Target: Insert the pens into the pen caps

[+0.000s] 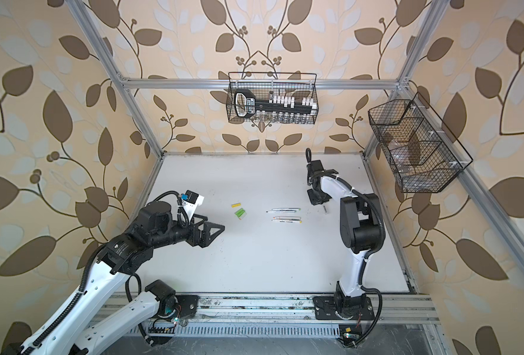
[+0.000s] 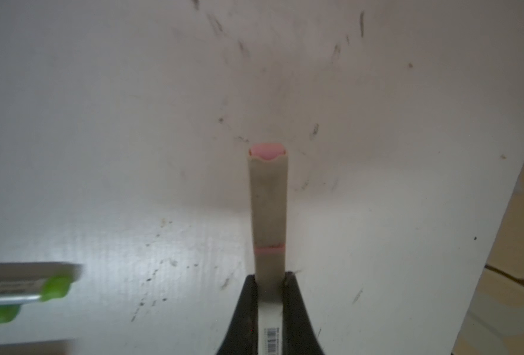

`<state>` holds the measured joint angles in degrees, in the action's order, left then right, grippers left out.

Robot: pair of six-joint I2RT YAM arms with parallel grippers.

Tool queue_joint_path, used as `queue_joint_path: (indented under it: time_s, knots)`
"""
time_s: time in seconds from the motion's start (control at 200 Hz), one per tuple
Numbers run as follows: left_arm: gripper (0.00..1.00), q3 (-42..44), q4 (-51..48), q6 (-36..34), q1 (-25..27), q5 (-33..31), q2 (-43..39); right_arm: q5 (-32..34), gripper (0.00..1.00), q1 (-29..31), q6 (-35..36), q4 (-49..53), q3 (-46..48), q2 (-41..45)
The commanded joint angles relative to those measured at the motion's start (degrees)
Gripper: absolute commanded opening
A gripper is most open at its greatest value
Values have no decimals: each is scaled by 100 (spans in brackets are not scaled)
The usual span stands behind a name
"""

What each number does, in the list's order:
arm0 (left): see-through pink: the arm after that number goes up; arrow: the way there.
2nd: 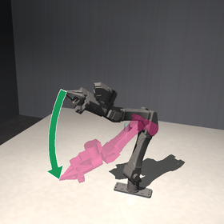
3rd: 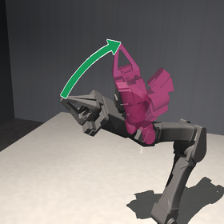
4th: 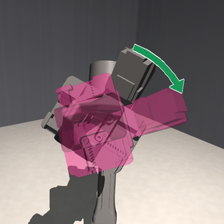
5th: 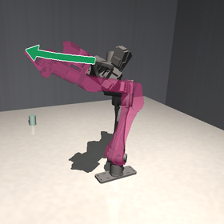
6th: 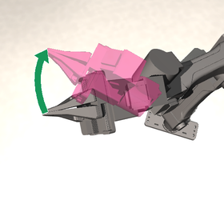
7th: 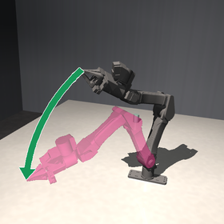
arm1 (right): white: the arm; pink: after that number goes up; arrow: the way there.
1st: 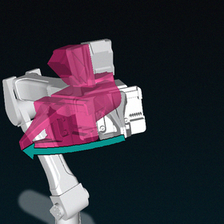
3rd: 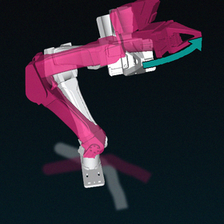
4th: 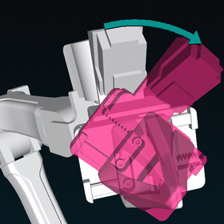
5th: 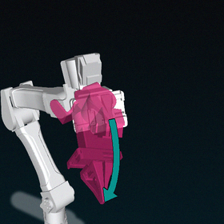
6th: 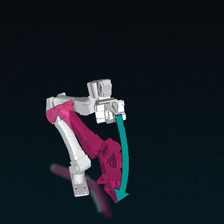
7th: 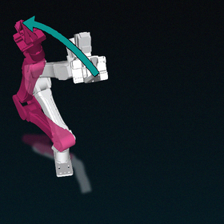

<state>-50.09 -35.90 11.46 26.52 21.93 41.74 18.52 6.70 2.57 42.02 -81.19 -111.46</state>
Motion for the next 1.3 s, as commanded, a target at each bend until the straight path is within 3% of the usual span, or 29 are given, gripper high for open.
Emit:
queue_joint_path:
  time_s: [0.0,0.295,0.555,0.715,0.95,1.035,1.2,1.295]
  knots:
    - [99,-195,74,-100,-43,17,17,111,12,-199,103,122,-158,-71]
    - [99,-211,127,-81,-45,69,150,-94,26,-458,217,96,-223,-307]
    - [99,-183,160,82,-43,-298,369,-221,43,-237,177,37,-158,-34]
    - [99,-204,205,337,-46,-945,613,-850,56,329,167,-298,446,827]
    - [99,-14,506,1033,-51,-2204,892,-1964,65,1393,-71,-1013,1479,1815]
    - [99,25,531,1271,-62,-2597,992,-2208,72,1897,-96,-1308,1629,1900]
    - [99,82,288,1663,-155,-3493,954,-2651,74,2658,-194,-2081,1697,1622]
    - [99,113,159,1679,-339,-3576,822,-2938,74,2897,-305,-2435,1583,1305]
